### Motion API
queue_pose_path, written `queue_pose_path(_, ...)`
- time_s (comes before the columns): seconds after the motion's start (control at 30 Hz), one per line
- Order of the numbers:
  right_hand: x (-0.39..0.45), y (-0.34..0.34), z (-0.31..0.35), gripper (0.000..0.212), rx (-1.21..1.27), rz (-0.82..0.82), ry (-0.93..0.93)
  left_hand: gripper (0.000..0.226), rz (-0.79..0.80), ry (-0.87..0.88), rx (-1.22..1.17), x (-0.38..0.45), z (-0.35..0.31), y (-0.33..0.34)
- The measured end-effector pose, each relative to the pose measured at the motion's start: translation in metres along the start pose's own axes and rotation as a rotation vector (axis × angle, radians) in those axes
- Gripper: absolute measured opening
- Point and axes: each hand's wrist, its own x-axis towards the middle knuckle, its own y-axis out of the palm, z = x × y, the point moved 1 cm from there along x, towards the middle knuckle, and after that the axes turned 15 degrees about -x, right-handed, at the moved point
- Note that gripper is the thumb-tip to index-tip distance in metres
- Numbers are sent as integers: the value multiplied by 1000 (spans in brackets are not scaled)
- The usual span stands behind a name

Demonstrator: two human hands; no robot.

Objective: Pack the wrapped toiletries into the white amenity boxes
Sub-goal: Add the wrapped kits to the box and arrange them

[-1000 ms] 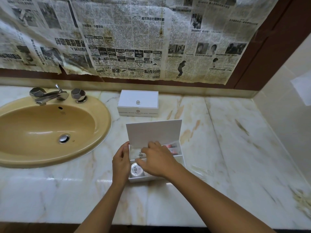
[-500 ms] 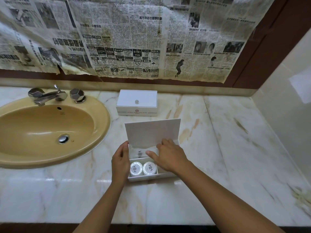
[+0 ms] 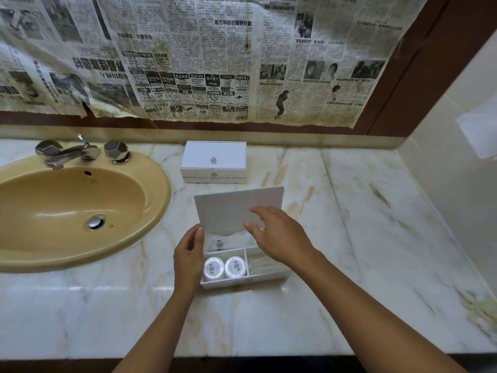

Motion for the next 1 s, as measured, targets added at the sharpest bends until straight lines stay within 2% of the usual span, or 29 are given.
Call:
queue_pose_path(0.3, 5, 1, -2, 47, 4, 52, 23, 20, 10, 36, 12, -1, -1, 1)
queue_pose_path(0.63, 3, -3, -12, 41, 53, 0, 44, 20, -23, 17, 23, 1, 3, -1)
queue_pose_path(1.0, 0, -3, -21, 40, 101, -1, 98, 6, 2, 78, 61, 2, 2, -1)
